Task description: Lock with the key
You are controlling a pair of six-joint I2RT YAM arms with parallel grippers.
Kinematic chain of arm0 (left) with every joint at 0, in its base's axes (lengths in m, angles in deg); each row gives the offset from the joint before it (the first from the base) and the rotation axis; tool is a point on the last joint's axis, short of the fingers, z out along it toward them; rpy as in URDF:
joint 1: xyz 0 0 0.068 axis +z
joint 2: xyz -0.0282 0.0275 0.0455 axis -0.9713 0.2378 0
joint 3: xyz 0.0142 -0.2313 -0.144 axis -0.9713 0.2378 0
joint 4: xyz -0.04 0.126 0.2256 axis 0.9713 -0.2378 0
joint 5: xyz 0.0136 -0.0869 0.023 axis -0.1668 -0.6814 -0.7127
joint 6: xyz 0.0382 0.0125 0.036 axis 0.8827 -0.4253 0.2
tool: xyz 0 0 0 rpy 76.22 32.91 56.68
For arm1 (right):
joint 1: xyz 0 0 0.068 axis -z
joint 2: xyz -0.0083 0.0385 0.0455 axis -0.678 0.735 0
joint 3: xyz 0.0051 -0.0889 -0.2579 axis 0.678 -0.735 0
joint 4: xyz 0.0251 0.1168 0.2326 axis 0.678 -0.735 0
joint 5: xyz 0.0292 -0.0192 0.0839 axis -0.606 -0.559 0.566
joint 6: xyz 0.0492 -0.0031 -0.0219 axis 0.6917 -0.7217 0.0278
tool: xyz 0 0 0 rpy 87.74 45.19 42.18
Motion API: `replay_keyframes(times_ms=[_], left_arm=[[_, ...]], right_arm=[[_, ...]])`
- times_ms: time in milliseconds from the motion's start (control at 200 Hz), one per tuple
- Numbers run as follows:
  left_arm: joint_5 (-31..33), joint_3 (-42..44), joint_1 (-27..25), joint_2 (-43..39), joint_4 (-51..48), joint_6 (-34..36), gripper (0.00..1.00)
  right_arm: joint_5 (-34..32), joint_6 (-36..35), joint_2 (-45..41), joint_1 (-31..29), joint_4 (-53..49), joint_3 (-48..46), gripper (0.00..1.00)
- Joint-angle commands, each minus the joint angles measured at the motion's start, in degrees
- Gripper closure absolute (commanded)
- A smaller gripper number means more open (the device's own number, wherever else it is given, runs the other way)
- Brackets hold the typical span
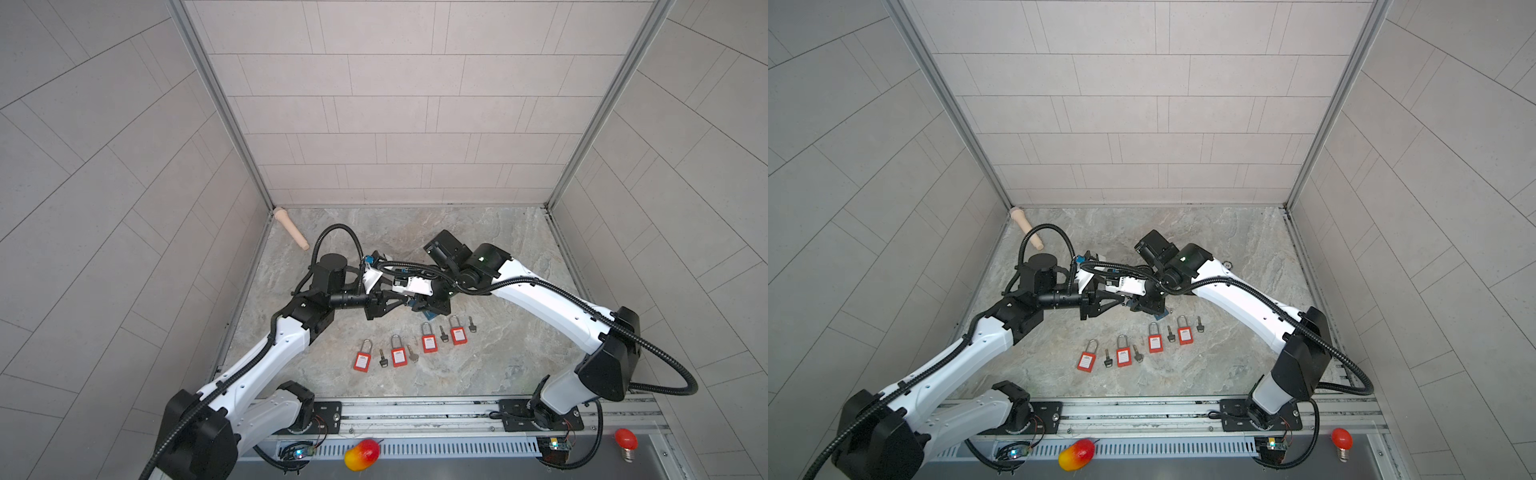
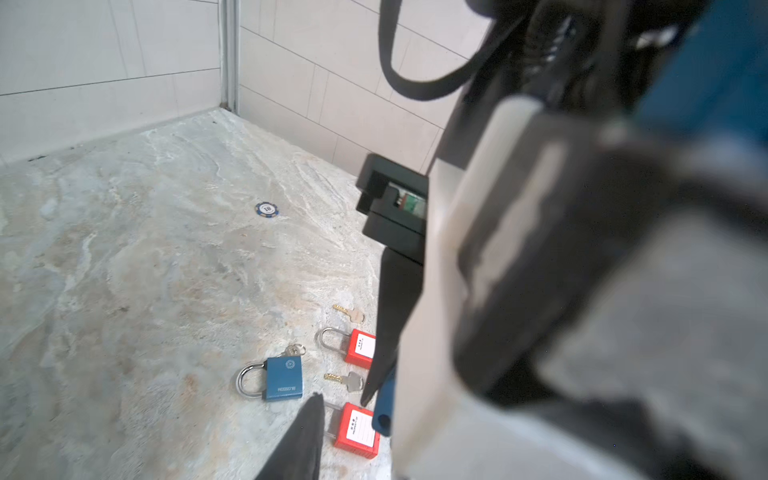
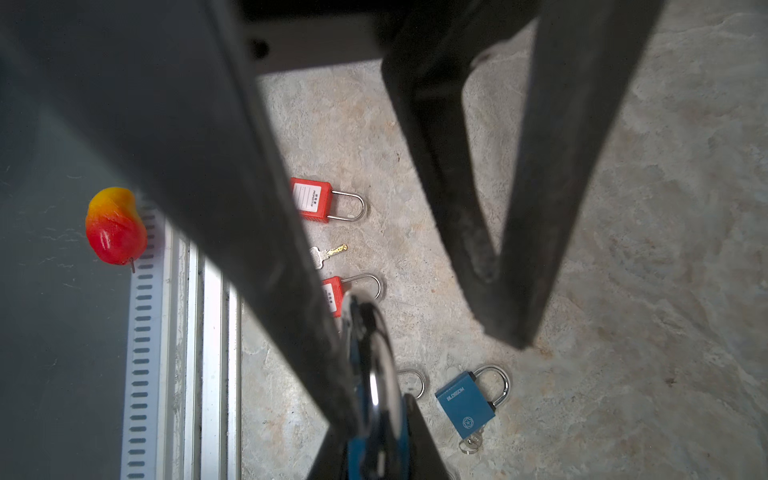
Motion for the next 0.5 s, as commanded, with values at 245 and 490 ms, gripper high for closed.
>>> replay_keyframes(times_ms=[245,490], left_arm=[[1.3,-5.7,-0.2,-0.8,-14.0,11.5,0.67],[1.3,-5.7,-1.5,-0.2,-13.9,11.2,0.62]], right_arm=[[3.7,-1.4,-0.5,0.2,-2.3,1.8,0.95],[4.8,-1.6,0.3,0.2,-2.8,2.6,0.95]])
